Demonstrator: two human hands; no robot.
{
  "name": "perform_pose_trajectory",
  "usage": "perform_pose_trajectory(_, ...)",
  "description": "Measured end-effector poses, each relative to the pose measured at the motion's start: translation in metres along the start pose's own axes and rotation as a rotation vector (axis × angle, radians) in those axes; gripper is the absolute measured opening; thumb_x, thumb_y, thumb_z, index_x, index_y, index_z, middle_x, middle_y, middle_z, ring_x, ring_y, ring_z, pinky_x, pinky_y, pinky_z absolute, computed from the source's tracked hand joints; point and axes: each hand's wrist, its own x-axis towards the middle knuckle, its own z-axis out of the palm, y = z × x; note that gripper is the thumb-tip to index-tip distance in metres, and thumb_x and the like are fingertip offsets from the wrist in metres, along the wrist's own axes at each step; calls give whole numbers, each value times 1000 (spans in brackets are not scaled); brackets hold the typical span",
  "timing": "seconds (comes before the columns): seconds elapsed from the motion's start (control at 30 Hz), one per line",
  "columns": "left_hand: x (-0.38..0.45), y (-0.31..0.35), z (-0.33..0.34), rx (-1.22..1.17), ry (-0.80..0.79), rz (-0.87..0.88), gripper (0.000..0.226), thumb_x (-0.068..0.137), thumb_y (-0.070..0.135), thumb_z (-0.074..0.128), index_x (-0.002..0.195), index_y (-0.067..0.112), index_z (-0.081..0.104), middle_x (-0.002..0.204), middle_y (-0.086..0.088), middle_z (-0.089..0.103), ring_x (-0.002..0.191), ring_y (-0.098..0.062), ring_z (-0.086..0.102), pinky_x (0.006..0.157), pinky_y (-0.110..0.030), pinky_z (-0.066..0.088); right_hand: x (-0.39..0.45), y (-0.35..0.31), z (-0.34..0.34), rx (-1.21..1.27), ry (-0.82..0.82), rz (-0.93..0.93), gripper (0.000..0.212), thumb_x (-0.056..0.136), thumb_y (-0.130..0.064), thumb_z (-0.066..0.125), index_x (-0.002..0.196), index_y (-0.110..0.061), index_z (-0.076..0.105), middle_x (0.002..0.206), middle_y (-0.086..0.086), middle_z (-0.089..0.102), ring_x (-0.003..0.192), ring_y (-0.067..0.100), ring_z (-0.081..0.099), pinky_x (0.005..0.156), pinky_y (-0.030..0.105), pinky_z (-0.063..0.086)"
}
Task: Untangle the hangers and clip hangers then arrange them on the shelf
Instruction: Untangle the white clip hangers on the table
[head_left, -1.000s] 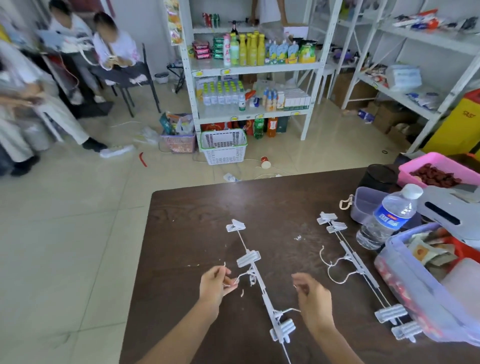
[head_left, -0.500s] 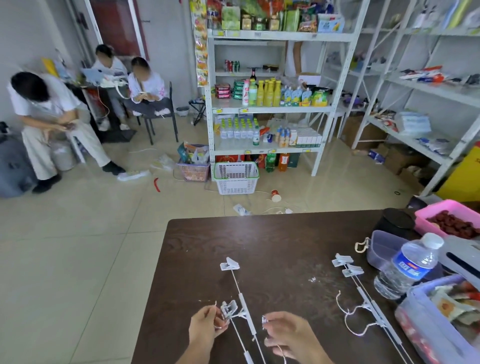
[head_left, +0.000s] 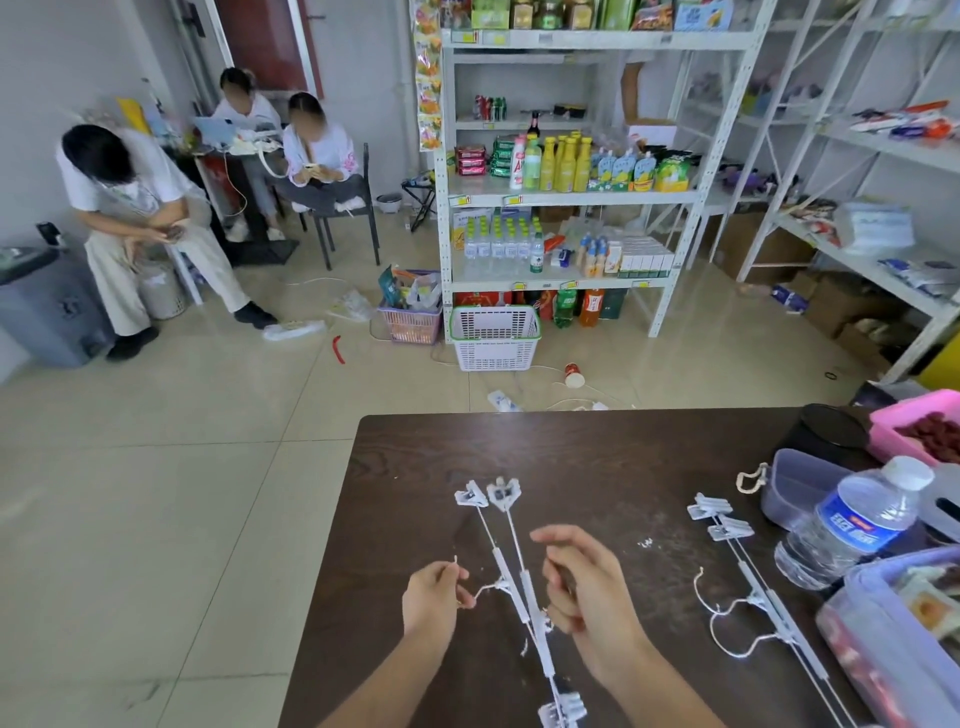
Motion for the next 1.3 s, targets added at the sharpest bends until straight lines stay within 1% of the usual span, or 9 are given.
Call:
perform_pose_trajectory(0.23,-2,31,8,-57,-64,96,34,89,12,55,57,13,63,37,6,63,45,-7,60,76,-32,51,39,-30,11,-471,97,-172,35,89,1,42,75,-24,62,55,-6,48,31,0,33,32,12,25)
perform_pose_trajectory(0.4,-3,51,17,-26,-219,126,47,92,15,53,45,15,53,34,5,59,47,-10,56,58,-23,43,68,-9,18,-661,9,13,27,96,-17,40,122,-18,47,88,-4,51,55,8,56,58,16,41)
perform_pose_trajectory(0.53,-6,58,19,-43,-325,104,38,94,12,48,59,11,60,48,3,63,54,-14,58,75,-30,48,72,-6,19,-761,-83,35,38,98,-24,35,136,-19,36,89,-4,52,73,19,54,71,27,45)
perform_pose_trajectory(0.7,-7,64,20,0,-269,122,30,89,11,54,60,16,59,55,4,57,51,-4,57,67,-24,43,70,-13,13,-583,-53,22,38,100,-21,36,137,-18,37,129,10,48,79,24,61,82,31,51)
perform_pose_trajectory(0.87,-8,67,18,-34,-300,85,21,88,15,58,67,16,63,64,5,60,69,-12,55,74,-25,41,66,-13,3,-476,-39,-38,37,100,-17,37,136,-15,39,139,12,43,94,35,64,101,41,43)
perform_pose_trajectory(1.0,-12,72,24,-80,-414,44,24,94,27,50,79,17,66,86,-1,71,90,-12,61,90,-28,39,60,-15,-7,-567,-88,-139,40,100,-13,35,140,-15,36,142,13,40,118,37,56,100,25,40)
perform_pose_trajectory(1.1,-10,76,34,-41,-444,10,29,96,30,44,85,16,68,69,6,75,83,-10,64,106,-36,30,55,-18,-16,-544,-102,-223,37,101,-9,34,138,-7,38,134,21,46,111,34,60,74,-1,45)
perform_pose_trajectory(1.23,-12,84,49,-44,-381,-29,24,95,19,48,77,10,61,43,6,67,65,-16,66,115,-43,29,61,-24,-41,-587,150,-265,34,97,2,35,127,-3,50,126,24,56,92,25,62,78,30,51)
perform_pose_trajectory(1.3,-13,88,54,-71,-393,-14,26,94,12,48,71,8,60,39,3,65,48,-11,66,112,-41,34,64,-23,-67,-805,322,-214,38,92,4,36,123,-6,55,126,15,60,103,26,62,85,29,44)
